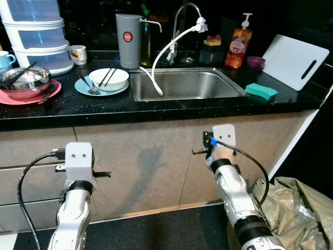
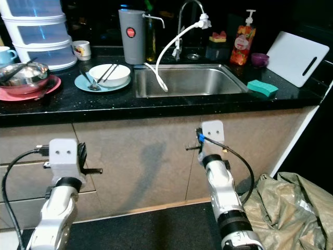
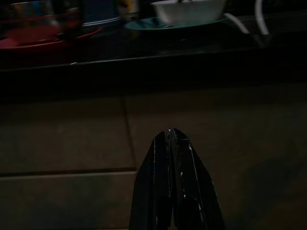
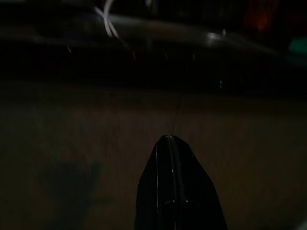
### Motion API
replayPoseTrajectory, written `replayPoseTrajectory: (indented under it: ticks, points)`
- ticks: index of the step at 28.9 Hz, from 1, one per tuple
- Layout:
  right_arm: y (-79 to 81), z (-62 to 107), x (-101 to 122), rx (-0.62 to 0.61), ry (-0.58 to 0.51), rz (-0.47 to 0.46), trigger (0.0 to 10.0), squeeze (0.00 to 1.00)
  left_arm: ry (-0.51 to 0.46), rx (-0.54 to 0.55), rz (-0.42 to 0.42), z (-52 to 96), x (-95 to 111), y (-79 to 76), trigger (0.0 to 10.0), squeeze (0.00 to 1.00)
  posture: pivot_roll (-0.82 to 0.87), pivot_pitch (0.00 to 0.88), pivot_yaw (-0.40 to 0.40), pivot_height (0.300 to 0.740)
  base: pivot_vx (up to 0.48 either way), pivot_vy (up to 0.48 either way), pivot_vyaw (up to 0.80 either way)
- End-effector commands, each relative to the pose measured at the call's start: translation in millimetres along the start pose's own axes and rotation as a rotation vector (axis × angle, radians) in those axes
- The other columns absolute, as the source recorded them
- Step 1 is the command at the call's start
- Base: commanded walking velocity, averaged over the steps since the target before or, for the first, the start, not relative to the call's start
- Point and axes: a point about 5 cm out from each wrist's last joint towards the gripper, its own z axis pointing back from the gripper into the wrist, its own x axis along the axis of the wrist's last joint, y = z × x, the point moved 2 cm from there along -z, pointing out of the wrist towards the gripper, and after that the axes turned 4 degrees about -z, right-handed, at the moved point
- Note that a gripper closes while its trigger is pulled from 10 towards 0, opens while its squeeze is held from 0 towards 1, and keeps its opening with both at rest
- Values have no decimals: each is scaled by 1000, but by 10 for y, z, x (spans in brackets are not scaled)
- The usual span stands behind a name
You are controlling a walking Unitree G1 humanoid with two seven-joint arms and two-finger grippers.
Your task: Kitchen organization
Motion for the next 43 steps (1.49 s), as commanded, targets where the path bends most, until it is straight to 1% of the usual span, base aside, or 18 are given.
replayPoseTrajectory:
  ticks: [1,3,6,11,13,18,20,21,22,23,24,26,28,30,31,32,34,43]
  points:
    - [-69,39,-94,-40,30,-21,10000,0,-1,2,-1,19,-22,23,10000,0,20,0,-66,740,0,0,0]
    - [-74,94,-192,-36,61,-29,10000,0,8,0,-7,26,-48,23,10000,0,16,0,-64,740,0,0,0]
    - [-61,128,-233,-23,68,-17,10000,0,4,-4,-6,26,-41,8,10000,0,18,0,-62,740,0,0,0]
    - [-7,104,-169,-2,36,-18,10000,0,-17,-7,-2,3,13,2,10000,0,16,0,-59,740,0,0,0]
    - [20,94,-192,12,49,-5,10000,0,-11,-8,-1,0,-12,2,10000,0,15,0,-60,740,0,0,0]
    - [43,173,-393,45,136,46,10000,0,30,-10,3,65,-137,-15,10000,0,11,0,-57,740,0,0,0]
    - [46,187,-417,49,145,50,10000,0,37,-11,4,75,-155,-18,10000,0,11,0,-57,740,0,0,0]
    - [70,233,-523,68,203,76,10000,0,66,-18,4,108,-216,-37,10000,0,9,0,-53,740,0,0,0]
    - [70,233,-523,68,203,76,10000,0,66,-18,4,108,-216,-37,10000,0,9,0,-53,740,0,0,0]
    - [92,262,-603,82,252,105,10000,0,81,-21,0,121,-245,-46,10000,0,5,0,-51,740,0,0,0]
    - [98,264,-609,85,253,120,10000,0,84,-21,-1,118,-248,-47,10000,0,5,0,-50,740,0,0,0]
    - [109,257,-598,87,248,125,10000,0,83,-19,-6,107,-243,-47,10000,0,5,0,-49,740,0,0,0]
    - [136,193,-486,78,200,104,10000,0,65,-5,-7,38,-189,-39,10000,0,5,0,-48,740,0,0,0]
    - [167,91,-259,72,96,67,10000,0,-1,17,5,-66,-30,-21,10000,0,2,0,-44,740,0,0,0]
    - [167,91,-259,72,96,67,10000,0,-1,17,5,-66,-30,-21,10000,0,2,0,-44,740,0,0,0]
    - [174,43,-136,72,44,47,10000,0,-34,21,18,-116,59,-13,10000,0,4,0,-42,740,0,0,0]
    - [167,21,-92,71,29,41,10000,0,-44,9,14,-132,82,-20,10000,0,3,0,-40,740,0,0,0]
    - [136,113,-265,66,93,49,10000,0,4,1,9,-25,-41,-36,10000,0,4,0,-42,740,0,0,0]
